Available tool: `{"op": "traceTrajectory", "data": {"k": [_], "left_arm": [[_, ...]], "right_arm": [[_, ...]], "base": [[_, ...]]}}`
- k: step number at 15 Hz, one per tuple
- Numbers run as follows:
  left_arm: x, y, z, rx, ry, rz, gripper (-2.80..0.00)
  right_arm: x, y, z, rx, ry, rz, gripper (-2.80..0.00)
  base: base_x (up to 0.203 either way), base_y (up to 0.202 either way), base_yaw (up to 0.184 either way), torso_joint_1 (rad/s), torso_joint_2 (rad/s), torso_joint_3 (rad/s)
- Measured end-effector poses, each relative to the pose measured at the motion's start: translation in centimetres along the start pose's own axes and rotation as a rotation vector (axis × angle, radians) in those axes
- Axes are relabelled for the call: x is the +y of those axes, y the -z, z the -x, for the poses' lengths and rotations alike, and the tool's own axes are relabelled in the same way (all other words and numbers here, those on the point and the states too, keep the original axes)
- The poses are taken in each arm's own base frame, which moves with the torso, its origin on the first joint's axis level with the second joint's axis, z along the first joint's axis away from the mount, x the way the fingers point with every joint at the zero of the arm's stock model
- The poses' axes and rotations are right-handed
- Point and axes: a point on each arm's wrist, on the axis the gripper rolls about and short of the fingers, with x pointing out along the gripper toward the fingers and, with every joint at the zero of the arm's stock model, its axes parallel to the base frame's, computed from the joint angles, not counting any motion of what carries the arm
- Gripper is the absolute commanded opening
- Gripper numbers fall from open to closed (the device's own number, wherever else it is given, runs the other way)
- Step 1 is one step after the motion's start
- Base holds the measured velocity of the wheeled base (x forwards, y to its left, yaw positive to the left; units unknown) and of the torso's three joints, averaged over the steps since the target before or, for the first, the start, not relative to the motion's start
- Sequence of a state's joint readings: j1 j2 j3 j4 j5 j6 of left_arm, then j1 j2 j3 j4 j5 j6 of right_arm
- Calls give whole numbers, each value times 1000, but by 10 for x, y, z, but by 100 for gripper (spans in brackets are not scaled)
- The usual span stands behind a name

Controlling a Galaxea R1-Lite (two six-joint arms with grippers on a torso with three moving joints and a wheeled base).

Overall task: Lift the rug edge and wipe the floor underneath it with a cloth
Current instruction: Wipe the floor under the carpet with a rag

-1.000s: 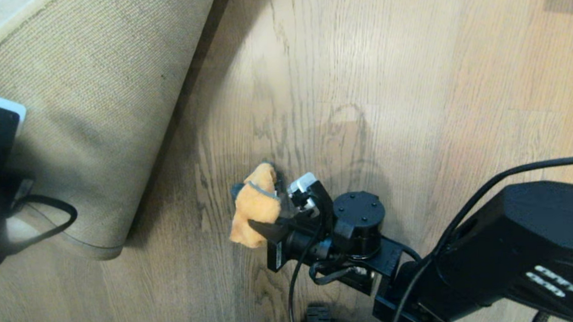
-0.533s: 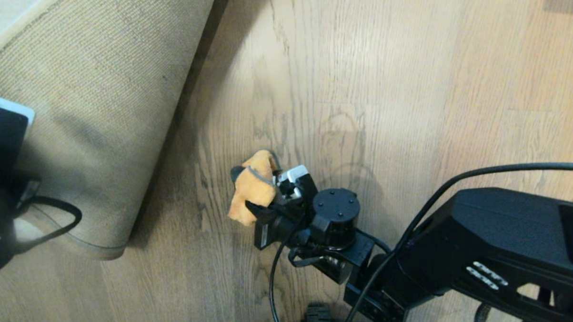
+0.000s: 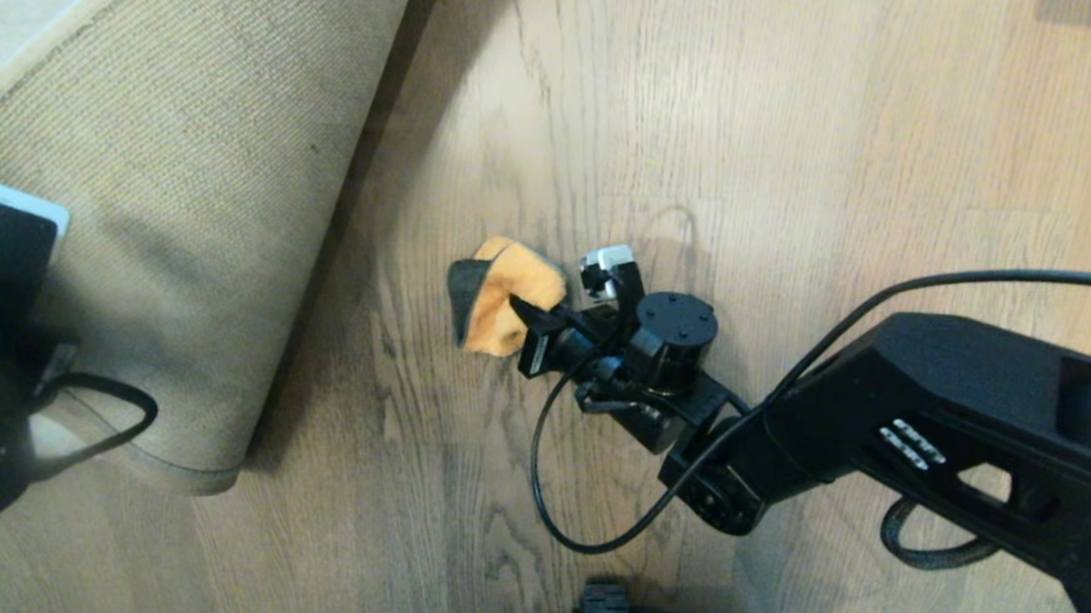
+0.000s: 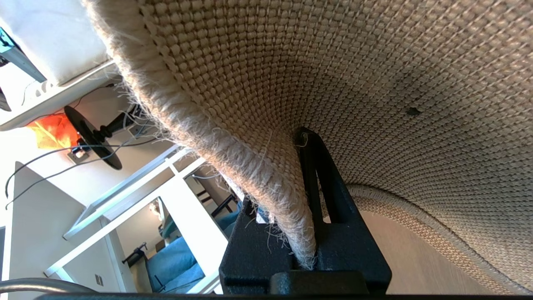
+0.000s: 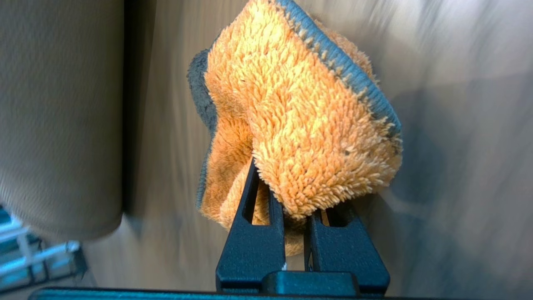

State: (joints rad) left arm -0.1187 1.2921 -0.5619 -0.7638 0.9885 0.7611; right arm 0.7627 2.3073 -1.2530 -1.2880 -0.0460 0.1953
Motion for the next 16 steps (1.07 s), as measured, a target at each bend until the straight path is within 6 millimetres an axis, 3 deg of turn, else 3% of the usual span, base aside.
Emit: {"op": "traceTrajectory", "data": {"k": [10, 13, 16], "left_arm": [[-1, 1, 0, 0, 2, -3, -280], [-1, 1, 0, 0, 3, -3, -280], [-1, 0, 0, -1, 3, -2, -280]], "right_arm": [[-78, -98, -22, -172, 166, 58, -280], [-85, -109, -22, -180, 188, 64, -280], [-80, -101, -15, -149, 191, 60, -280]], "base": [[0, 0, 0, 0, 0, 0], [0, 0, 0, 0, 0, 0], [0, 0, 0, 0, 0, 0]]}}
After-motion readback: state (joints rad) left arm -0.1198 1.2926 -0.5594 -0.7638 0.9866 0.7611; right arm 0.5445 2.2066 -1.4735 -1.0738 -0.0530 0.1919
